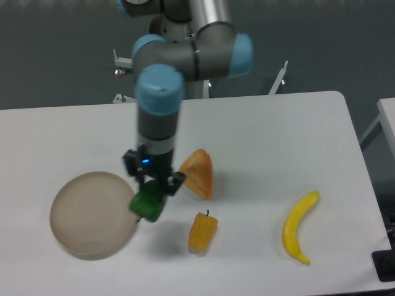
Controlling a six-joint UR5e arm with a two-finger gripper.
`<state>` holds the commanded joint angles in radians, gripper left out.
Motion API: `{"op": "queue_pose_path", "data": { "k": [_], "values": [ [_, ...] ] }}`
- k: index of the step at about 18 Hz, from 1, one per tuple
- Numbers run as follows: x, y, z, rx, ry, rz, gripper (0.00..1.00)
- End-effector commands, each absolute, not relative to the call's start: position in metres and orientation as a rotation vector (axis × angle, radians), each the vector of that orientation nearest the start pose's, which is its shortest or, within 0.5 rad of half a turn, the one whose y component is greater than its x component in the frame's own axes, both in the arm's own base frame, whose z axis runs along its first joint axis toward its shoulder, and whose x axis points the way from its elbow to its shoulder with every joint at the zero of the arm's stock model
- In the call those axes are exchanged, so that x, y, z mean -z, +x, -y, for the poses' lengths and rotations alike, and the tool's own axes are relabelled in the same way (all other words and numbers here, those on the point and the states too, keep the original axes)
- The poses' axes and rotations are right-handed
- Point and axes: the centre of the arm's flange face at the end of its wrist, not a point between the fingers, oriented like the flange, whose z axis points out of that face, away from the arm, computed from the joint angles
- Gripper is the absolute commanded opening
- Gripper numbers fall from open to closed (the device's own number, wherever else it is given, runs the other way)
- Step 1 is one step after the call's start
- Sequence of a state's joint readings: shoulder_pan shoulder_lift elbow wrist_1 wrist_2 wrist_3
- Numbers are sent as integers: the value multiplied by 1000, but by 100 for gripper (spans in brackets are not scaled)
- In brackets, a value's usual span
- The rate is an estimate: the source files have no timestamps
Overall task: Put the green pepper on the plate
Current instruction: 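Carry the held green pepper across the table over the beige plate, then lower the green pepper onto the plate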
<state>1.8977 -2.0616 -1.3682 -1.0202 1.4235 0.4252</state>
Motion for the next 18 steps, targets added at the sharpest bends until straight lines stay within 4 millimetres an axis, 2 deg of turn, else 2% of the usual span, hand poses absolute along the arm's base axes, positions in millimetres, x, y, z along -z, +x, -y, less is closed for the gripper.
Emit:
{"op": "queue_pose_path", "data": {
  "k": [2, 7, 12, 18],
  "values": [
    [-338, -69, -709, 81, -2872, -132, 33],
    [-312, -42, -709, 117, -2914, -107, 33],
    [-292, -24, -716, 120, -2904, -150, 33],
    [-278, -16, -717, 124, -2906, -179, 33]
  ]
}}
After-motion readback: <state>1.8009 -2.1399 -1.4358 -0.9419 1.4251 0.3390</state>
